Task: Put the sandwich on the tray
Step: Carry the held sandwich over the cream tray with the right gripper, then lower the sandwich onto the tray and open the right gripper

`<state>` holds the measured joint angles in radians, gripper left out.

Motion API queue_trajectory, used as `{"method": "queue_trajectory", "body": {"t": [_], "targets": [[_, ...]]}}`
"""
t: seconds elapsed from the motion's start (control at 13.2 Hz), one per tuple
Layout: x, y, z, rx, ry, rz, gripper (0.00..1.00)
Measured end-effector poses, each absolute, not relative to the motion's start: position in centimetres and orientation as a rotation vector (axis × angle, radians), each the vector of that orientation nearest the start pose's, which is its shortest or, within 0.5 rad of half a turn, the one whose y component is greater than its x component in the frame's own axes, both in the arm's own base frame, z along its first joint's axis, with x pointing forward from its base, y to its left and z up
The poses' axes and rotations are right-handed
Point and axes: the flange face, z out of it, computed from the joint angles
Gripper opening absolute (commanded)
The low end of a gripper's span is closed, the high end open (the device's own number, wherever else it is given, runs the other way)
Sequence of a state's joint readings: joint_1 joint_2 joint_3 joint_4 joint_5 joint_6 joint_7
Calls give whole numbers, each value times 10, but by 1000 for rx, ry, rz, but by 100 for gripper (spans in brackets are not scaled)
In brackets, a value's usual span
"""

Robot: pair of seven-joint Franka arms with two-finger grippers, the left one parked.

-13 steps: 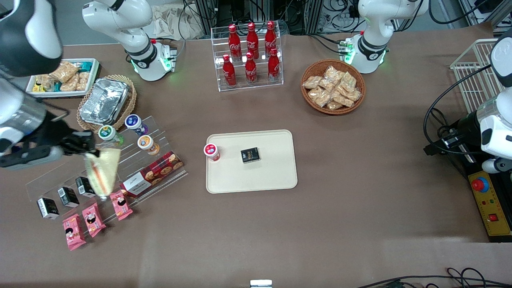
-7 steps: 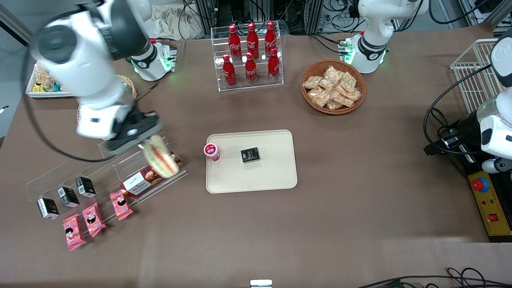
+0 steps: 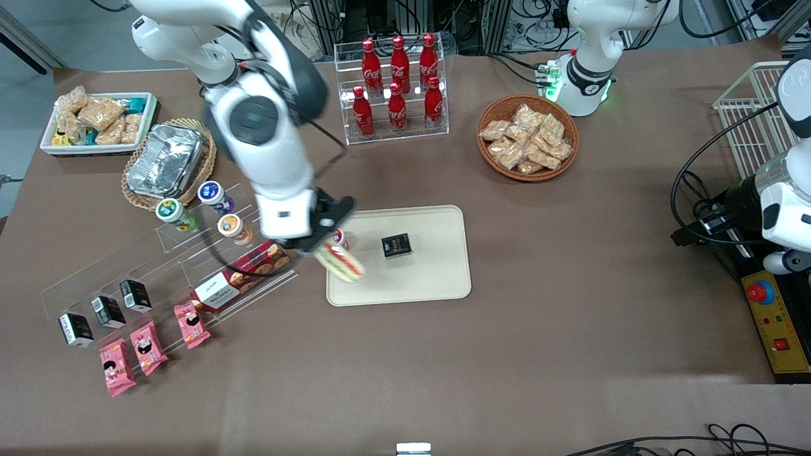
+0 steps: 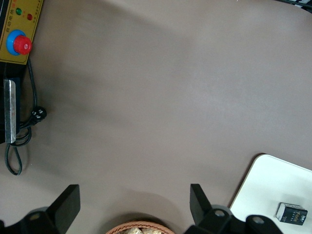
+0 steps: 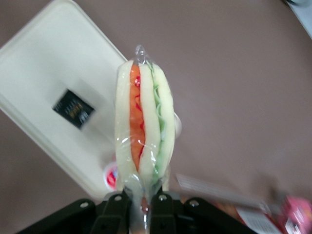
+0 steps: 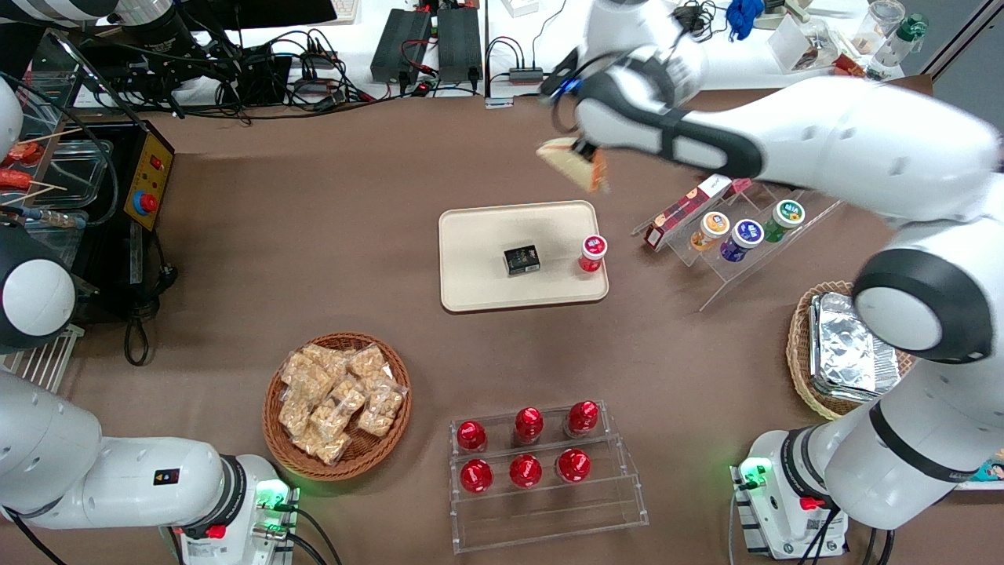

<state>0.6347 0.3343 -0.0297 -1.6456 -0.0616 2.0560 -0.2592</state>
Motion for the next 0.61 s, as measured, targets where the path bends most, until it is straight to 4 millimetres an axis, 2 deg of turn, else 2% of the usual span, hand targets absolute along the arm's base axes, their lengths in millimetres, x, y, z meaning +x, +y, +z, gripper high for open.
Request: {"method": "queue_trajectory", "body": {"t": [0.08, 0.23, 0.61], "targets": [[542, 396, 404, -2855, -1417, -151, 32], [539, 417, 369, -2834, -1481, -163, 32], [547, 425, 324, -2829, -1600, -205, 29]]}}
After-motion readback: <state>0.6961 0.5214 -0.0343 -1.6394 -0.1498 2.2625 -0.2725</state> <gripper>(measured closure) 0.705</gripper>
